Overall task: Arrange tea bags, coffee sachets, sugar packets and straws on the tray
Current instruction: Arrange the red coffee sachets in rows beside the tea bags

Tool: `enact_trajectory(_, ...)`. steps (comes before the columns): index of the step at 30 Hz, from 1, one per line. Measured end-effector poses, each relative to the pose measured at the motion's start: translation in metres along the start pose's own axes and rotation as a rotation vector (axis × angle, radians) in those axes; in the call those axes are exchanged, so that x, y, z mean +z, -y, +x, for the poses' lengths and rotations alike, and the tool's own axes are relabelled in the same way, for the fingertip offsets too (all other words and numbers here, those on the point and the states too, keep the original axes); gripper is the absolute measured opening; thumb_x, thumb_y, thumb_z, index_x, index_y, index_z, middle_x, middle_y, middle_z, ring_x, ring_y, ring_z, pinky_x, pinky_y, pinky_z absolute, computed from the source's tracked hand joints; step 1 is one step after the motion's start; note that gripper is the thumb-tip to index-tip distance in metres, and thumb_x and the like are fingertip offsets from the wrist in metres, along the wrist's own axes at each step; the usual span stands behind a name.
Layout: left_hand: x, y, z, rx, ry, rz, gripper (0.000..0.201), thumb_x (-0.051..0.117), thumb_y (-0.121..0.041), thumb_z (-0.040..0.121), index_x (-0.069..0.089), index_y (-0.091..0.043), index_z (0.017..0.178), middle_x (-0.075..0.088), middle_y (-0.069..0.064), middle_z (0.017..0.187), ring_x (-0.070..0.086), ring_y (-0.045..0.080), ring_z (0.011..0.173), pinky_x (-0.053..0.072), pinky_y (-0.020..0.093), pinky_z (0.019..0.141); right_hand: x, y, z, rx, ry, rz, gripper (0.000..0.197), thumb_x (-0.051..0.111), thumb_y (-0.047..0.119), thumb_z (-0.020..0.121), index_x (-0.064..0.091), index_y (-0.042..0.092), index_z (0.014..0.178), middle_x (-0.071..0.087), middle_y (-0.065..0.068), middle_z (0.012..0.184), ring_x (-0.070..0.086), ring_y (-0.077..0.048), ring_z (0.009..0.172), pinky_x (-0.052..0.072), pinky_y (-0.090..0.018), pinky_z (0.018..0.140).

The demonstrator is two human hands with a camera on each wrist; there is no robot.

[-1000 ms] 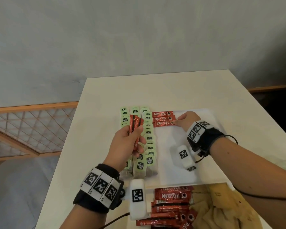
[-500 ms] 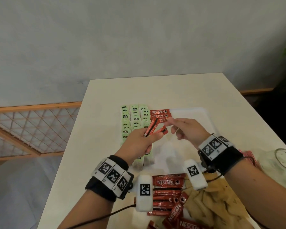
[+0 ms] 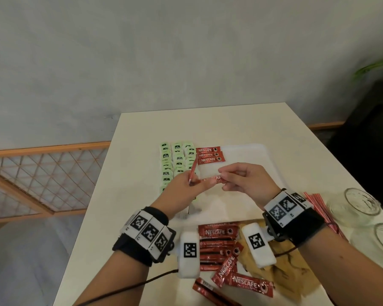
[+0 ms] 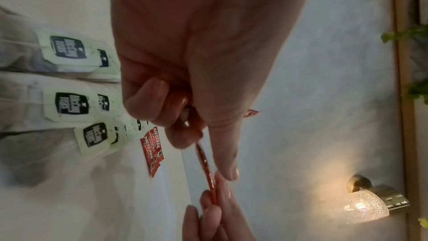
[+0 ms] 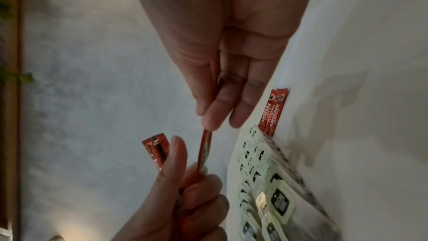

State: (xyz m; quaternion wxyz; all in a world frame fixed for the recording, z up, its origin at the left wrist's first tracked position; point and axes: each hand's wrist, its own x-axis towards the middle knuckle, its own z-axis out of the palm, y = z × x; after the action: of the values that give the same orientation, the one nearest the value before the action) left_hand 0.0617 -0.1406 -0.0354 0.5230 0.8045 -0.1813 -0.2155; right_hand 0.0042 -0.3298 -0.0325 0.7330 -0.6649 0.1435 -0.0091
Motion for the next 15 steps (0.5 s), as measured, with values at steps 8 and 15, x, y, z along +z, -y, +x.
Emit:
enact_trajectory(8, -0.005, 0.005, -0.006, -0.072, -0.071, -0.095, 0.023, 0.073, -0.041, 0.085, 0.07, -0.021, 0.097, 0.043, -0.011, 0.054, 0.037, 0.001, 0.04, 0.034, 0.017, 0.045, 0.001, -0.001, -0.007, -0.035, -0.03, 0.014, 0.021, 0.073, -0.001, 0.08, 0.069, 0.001, 0.101, 0.073, -0.019, 0.087, 0.072, -0.024, 0.07, 0.06, -0.024, 0.072)
enact_trajectory(15, 0.004, -0.006, -0.006, 0.061, -0.109, 0.121, 0.016, 0.064, -0.032, 0.092, 0.074, -0.02, 0.088, 0.063, -0.013, 0.071, 0.06, 0.01, 0.075, 0.047, 0.031, 0.073, 0.015, 0.006, -0.007, -0.011, 0.08, -0.229, 0.022, 0.083, 0.015, 0.072, 0.076, 0.004, 0.09, 0.074, -0.015, 0.078, 0.068, -0.022, 0.062, 0.06, -0.03, 0.069)
